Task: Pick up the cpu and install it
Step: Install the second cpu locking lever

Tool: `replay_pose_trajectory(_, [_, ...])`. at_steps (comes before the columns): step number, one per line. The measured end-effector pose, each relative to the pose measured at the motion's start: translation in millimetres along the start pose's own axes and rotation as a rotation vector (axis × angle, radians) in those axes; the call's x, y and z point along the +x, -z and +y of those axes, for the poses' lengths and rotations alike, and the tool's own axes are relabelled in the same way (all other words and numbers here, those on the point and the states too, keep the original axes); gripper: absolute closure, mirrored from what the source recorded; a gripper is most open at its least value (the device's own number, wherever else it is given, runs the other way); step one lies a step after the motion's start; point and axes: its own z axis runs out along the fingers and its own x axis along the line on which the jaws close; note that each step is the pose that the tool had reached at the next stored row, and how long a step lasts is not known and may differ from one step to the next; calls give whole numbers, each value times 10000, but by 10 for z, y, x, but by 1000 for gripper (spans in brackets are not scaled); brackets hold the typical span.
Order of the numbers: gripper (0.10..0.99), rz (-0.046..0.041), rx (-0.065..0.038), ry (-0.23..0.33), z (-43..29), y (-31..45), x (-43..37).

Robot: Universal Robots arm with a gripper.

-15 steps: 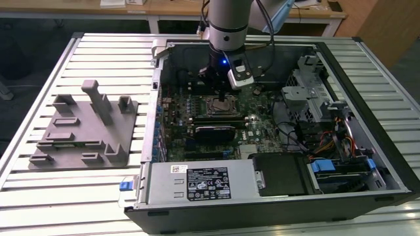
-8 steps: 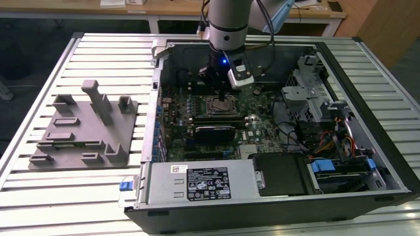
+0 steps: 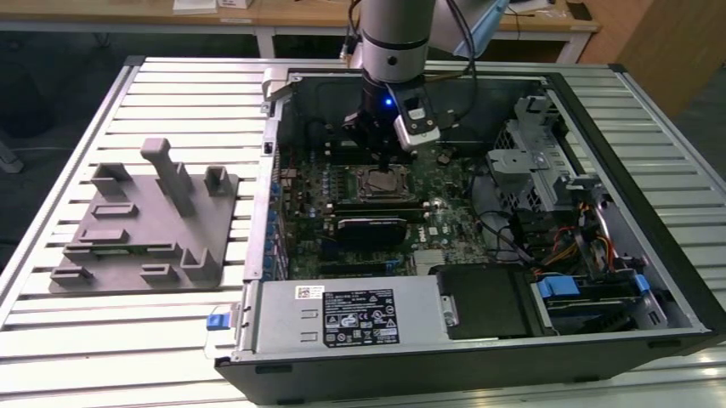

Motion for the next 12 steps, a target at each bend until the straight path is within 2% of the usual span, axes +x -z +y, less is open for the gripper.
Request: replay_pose_trajectory(12, [980, 0, 0, 0, 3, 97, -3])
